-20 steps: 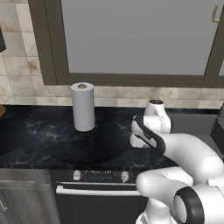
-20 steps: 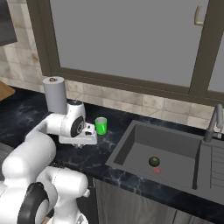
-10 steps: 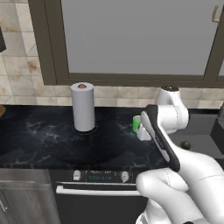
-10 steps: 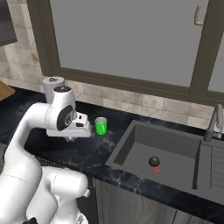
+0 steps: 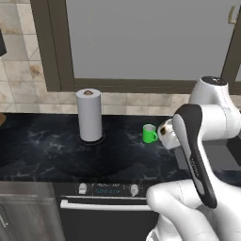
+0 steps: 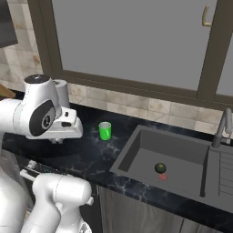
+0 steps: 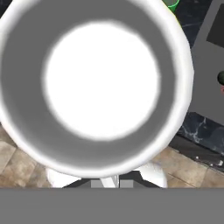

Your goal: Clear the mugs and bowl far away from the sink.

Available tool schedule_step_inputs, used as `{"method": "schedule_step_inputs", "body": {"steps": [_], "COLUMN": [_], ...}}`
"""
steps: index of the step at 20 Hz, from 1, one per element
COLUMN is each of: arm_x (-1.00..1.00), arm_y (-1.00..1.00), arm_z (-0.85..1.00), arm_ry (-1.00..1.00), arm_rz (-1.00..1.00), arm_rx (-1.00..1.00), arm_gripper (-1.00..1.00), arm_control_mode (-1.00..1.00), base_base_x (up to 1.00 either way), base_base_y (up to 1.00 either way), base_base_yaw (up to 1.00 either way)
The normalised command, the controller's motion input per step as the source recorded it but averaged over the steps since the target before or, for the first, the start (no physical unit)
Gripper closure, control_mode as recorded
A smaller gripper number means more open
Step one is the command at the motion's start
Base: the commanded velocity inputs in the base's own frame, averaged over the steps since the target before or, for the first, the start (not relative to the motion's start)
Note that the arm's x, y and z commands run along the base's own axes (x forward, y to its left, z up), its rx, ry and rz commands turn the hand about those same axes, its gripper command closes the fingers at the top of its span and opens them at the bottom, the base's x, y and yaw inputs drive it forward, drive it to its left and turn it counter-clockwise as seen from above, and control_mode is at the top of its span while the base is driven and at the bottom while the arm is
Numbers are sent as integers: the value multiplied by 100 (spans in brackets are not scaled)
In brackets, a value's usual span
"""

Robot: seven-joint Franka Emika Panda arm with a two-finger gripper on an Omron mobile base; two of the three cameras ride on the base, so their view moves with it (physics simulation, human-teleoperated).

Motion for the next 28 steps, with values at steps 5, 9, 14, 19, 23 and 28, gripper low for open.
{"method": "schedule_step_inputs", "body": {"steps": [5, 9, 14, 19, 23, 28], "arm_x": [-59, -37, -20, -3, 0, 0], "arm_y": [0, 1, 1, 3, 0, 0], "arm_z": [52, 26, 14, 4, 0, 0], "arm_ry": [0, 0, 0, -2, 0, 0], "arm_rz": [0, -3, -6, -2, 0, 0], "arm_rx": [0, 0, 0, -1, 0, 0], "arm_gripper": [100, 100, 100, 100, 100, 100], "arm_control_mode": [-100, -100, -100, 100, 100, 100], "base_base_x": [0, 0, 0, -50, -100, -87], "base_base_y": [0, 0, 0, 22, 16, 12], "base_base_yaw": [0, 0, 0, -7, 0, 14]}}
